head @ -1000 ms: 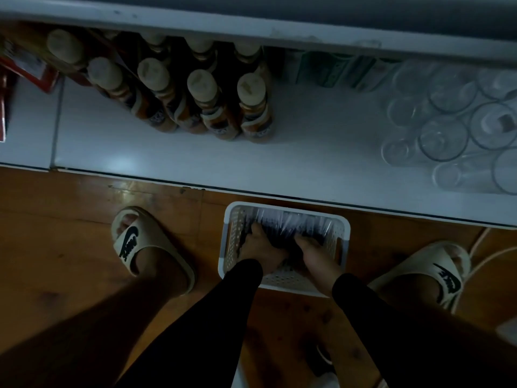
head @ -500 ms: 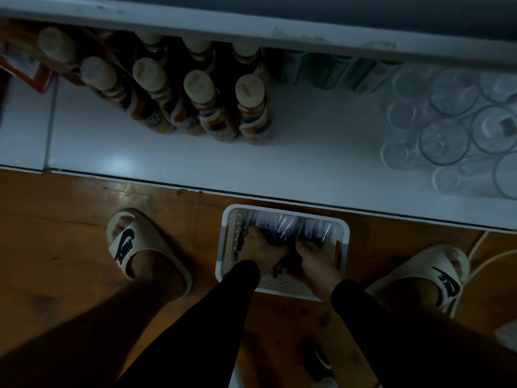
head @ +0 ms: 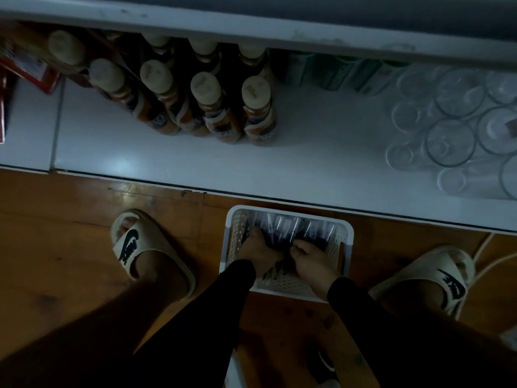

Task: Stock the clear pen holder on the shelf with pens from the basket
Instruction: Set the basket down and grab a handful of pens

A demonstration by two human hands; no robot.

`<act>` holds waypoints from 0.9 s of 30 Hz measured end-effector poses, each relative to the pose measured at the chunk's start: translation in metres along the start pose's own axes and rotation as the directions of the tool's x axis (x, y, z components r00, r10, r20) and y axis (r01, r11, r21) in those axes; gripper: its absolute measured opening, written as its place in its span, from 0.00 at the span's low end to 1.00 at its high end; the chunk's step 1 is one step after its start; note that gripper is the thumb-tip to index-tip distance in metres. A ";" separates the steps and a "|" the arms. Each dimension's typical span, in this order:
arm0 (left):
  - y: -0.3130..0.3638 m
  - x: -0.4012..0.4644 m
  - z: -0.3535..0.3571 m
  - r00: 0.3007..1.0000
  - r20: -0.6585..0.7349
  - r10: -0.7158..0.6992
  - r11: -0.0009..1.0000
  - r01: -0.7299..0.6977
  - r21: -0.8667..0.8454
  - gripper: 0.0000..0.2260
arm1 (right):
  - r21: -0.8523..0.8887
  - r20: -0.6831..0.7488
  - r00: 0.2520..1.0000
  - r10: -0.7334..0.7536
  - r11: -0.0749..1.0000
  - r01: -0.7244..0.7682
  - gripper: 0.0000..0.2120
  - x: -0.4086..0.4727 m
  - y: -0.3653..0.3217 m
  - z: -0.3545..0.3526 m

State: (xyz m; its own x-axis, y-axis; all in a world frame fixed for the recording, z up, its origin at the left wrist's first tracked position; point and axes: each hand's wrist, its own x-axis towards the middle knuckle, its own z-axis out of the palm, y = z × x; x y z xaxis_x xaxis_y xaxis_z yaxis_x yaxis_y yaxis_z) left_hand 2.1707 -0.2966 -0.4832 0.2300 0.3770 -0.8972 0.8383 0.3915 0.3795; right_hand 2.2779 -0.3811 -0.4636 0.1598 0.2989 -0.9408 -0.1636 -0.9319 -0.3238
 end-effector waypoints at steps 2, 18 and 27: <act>-0.001 -0.001 -0.001 0.999 0.032 0.013 0.999 -0.011 -0.045 0.31 | -0.077 0.005 1.000 -0.028 0.997 0.028 0.21 -0.003 0.001 0.000; 0.011 -0.052 -0.025 0.979 0.129 0.159 0.930 -0.105 -0.351 0.22 | 0.233 0.102 0.994 -0.042 0.972 0.017 0.14 -0.049 -0.019 -0.006; 0.059 -0.164 -0.068 0.921 0.096 0.378 0.878 -0.324 -0.353 0.16 | 0.009 0.018 0.905 -0.424 0.906 0.424 0.11 -0.159 -0.066 -0.020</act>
State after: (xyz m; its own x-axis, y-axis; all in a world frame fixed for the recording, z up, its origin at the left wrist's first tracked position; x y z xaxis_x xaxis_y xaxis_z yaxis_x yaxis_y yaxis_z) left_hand 2.1491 -0.2777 -0.2983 0.5760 0.4148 -0.7044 0.4873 0.5177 0.7032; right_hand 2.2827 -0.3711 -0.2901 0.1966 0.6697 -0.7162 -0.0889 -0.7153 -0.6932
